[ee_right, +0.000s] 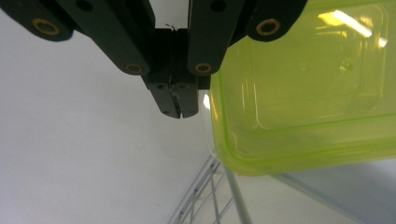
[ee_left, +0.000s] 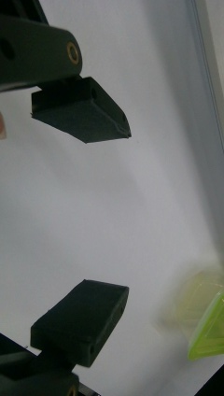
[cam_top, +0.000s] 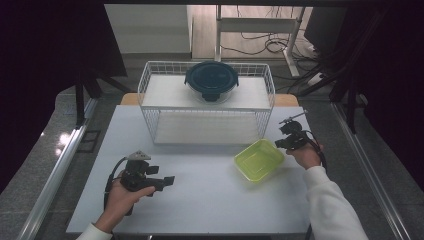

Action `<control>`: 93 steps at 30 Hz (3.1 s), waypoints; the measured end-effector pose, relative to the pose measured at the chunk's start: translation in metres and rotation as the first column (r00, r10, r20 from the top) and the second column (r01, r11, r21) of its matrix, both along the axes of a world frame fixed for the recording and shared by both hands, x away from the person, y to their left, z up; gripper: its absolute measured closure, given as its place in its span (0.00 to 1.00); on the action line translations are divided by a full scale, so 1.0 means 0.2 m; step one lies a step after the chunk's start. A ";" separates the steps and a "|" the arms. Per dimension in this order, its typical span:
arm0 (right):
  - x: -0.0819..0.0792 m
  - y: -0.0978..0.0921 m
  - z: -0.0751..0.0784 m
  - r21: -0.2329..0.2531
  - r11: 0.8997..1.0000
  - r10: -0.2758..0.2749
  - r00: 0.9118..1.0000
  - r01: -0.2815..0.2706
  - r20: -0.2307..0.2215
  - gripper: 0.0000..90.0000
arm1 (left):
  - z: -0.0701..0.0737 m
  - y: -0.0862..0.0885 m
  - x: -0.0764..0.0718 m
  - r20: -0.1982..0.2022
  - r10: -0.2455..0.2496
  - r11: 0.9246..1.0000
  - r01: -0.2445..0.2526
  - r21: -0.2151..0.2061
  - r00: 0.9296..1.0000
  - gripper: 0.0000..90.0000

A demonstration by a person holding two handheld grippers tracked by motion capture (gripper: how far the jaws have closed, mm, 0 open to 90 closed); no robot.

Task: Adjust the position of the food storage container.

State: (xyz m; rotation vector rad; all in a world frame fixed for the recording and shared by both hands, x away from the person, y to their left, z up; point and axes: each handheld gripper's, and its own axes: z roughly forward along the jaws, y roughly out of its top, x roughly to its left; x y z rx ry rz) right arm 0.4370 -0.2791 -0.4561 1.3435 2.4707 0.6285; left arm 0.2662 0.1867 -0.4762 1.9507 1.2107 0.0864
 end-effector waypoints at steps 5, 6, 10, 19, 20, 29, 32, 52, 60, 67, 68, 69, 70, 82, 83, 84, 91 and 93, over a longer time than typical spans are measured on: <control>-0.02 0.01 0.00 -0.006 1.000 0.015 1.000 -0.015 -0.005 0.99 | 0.00 -0.01 0.00 0.006 -0.012 1.000 0.012 -0.006 1.000 0.23; -0.02 0.01 0.00 -0.005 1.000 0.018 1.000 -0.018 -0.008 0.99 | 0.00 -0.01 0.00 0.005 -0.013 1.000 0.013 -0.007 1.000 0.23; -0.05 0.05 0.00 0.002 0.999 0.041 0.999 -0.041 -0.013 0.99 | 0.00 -0.01 -0.01 0.005 -0.014 1.000 0.014 -0.006 1.000 0.23; -0.15 0.15 -0.01 0.022 0.994 0.111 0.993 -0.111 -0.027 0.99 | 0.00 -0.01 0.00 -0.001 -0.010 1.000 0.010 -0.002 1.000 0.23; -0.15 0.15 -0.01 0.022 0.994 0.111 0.993 -0.111 -0.027 0.99 | 0.00 -0.01 0.00 -0.001 -0.010 1.000 0.010 -0.002 1.000 0.23; -0.21 0.24 -0.02 0.034 0.987 0.157 0.987 -0.156 -0.026 0.99 | 0.00 -0.01 -0.01 0.002 -0.013 1.000 0.013 -0.002 1.000 0.23; -0.22 0.26 -0.03 0.035 0.985 0.167 0.985 -0.166 -0.027 0.99 | 0.00 -0.01 -0.01 0.000 -0.012 1.000 0.012 -0.003 1.000 0.23; -0.27 0.42 -0.06 0.058 0.971 0.232 0.972 -0.231 -0.026 0.99 | 0.00 0.00 -0.01 -0.001 -0.010 1.000 0.010 -0.003 1.000 0.23; -0.30 0.46 -0.07 0.066 0.965 0.256 0.966 -0.254 -0.027 0.99 | 0.00 0.00 -0.01 -0.001 -0.009 1.000 0.009 -0.003 1.000 0.23; -0.33 0.50 -0.09 0.085 0.960 0.271 0.962 -0.267 -0.040 0.99 | -0.01 0.00 -0.01 -0.006 -0.009 1.000 0.009 0.000 1.000 0.23; -0.34 0.50 -0.09 0.084 0.959 0.276 0.960 -0.271 -0.042 0.99 | -0.01 0.00 -0.01 -0.007 -0.008 1.000 0.008 0.000 1.000 0.23; -0.34 0.50 -0.09 0.087 0.957 0.280 0.959 -0.276 -0.045 0.99 | -0.01 0.00 -0.01 -0.008 -0.009 1.000 0.009 0.001 1.000 0.23; -0.36 0.51 -0.09 0.092 0.955 0.289 0.956 -0.283 -0.051 0.99 | -0.01 0.00 -0.01 -0.008 -0.008 1.000 0.008 0.001 1.000 0.23; -0.48 0.57 -0.12 0.089 0.935 0.352 0.932 -0.345 -0.083 0.99 | -0.02 0.02 -0.02 -0.012 0.002 1.000 -0.002 -0.005 1.000 0.23; -0.49 0.57 -0.12 0.090 0.933 0.356 0.931 -0.349 -0.085 0.99 | -0.02 0.02 -0.02 -0.013 0.004 1.000 -0.004 -0.004 1.000 0.23; -0.49 0.57 -0.12 0.092 0.933 0.356 0.930 -0.349 -0.085 0.99 | -0.02 0.02 -0.01 -0.013 0.003 1.000 -0.003 -0.003 1.000 0.23; -0.52 0.58 -0.12 0.095 0.928 0.368 0.926 -0.360 -0.089 0.99 | -0.02 0.02 -0.01 -0.013 0.000 1.000 0.000 -0.002 1.000 0.23; -0.55 0.58 -0.12 0.097 0.925 0.376 0.922 -0.367 -0.094 0.99 | -0.02 0.02 -0.01 -0.013 0.001 1.000 -0.001 -0.002 1.000 0.23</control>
